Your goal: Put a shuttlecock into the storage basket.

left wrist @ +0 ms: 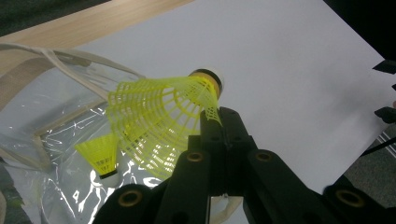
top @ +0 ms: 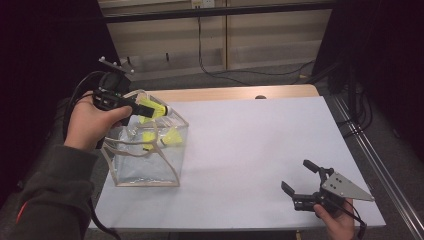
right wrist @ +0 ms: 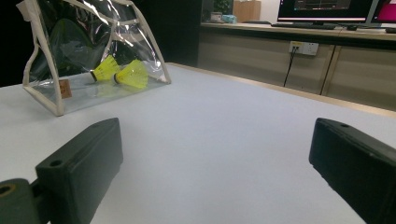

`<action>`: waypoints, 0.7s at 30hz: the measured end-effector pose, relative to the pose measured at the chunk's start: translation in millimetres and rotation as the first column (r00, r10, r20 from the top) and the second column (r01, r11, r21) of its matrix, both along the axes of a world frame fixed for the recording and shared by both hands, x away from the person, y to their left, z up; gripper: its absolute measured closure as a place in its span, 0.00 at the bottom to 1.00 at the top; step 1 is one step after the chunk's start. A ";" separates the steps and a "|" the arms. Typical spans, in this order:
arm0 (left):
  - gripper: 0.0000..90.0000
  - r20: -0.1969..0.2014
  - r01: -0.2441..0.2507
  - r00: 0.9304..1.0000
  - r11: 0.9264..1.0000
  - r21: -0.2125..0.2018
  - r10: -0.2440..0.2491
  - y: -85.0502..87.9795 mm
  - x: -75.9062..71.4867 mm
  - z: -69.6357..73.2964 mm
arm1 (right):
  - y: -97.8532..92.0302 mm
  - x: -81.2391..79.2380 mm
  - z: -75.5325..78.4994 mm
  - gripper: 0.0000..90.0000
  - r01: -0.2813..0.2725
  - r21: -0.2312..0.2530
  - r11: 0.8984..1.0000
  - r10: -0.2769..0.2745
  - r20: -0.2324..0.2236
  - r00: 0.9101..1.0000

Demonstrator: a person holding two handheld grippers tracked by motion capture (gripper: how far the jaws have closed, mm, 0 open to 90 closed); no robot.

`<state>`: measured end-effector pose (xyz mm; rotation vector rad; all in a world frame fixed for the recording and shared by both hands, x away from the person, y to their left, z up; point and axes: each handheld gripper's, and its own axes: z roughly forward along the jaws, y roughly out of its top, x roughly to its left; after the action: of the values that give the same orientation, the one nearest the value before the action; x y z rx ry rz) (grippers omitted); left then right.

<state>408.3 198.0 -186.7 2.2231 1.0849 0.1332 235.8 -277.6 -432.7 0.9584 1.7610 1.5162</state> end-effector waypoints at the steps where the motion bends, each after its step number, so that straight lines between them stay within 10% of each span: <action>1: 1.00 0.001 -0.004 1.000 1.000 0.001 0.004 0.8 -0.2 0.2 | 0.1 -0.3 0.0 0.03 0.001 0.000 1.000 -0.001 -0.002 1.000; 21: 1.00 0.003 -0.024 1.000 1.000 0.018 0.024 16.6 -2.2 1.1 | 0.1 0.3 -0.2 0.03 0.000 -0.001 1.000 0.000 0.001 1.000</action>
<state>406.1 214.6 -185.6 2.2253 1.1135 0.1573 236.2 -277.5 -432.9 0.9577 1.7607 1.5152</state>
